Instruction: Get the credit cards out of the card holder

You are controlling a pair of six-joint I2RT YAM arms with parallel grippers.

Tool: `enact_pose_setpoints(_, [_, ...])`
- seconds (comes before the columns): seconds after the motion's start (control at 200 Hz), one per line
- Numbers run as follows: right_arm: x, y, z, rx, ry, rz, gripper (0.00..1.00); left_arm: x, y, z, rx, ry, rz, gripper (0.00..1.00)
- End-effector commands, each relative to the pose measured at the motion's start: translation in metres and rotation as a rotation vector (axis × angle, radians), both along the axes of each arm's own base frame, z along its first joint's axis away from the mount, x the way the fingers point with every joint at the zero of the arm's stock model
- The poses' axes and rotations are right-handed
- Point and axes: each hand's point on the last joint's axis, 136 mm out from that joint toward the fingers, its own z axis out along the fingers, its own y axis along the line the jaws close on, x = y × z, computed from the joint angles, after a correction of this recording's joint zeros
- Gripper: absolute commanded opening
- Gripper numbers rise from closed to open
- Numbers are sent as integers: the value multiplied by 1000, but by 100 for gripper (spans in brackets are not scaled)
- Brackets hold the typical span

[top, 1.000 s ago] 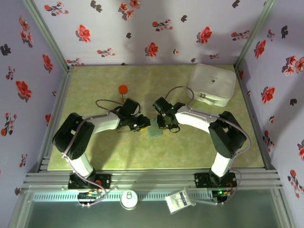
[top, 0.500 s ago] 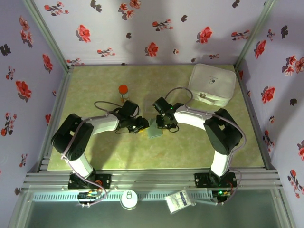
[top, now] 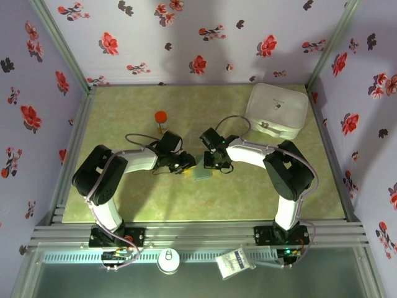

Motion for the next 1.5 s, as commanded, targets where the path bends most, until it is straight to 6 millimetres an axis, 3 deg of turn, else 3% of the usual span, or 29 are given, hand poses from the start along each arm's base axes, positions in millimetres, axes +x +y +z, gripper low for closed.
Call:
enact_pose_setpoints(0.0, [3,-7,5,-8,-25,-13,5,14,-3,5,-15,-10,-3,29])
enact_pose_setpoints(0.165, [6,-12,17,-30,-56,-8,4,15,-1,12,-12,-12,-13,29])
enact_pose_setpoints(0.515, [6,-5,48,-14,-73,19,3,6,33,41,32,-77,29,31])
enact_pose_setpoints(1.01, [4,28,87,6,-134,1,4,-1,65,61,42,-129,65,31])
enact_pose_setpoints(1.275, [7,42,105,26,-188,-40,3,-5,68,71,44,-151,55,31])
enact_pose_setpoints(1.495, [5,32,108,3,-207,-49,3,-3,67,71,44,-151,51,29])
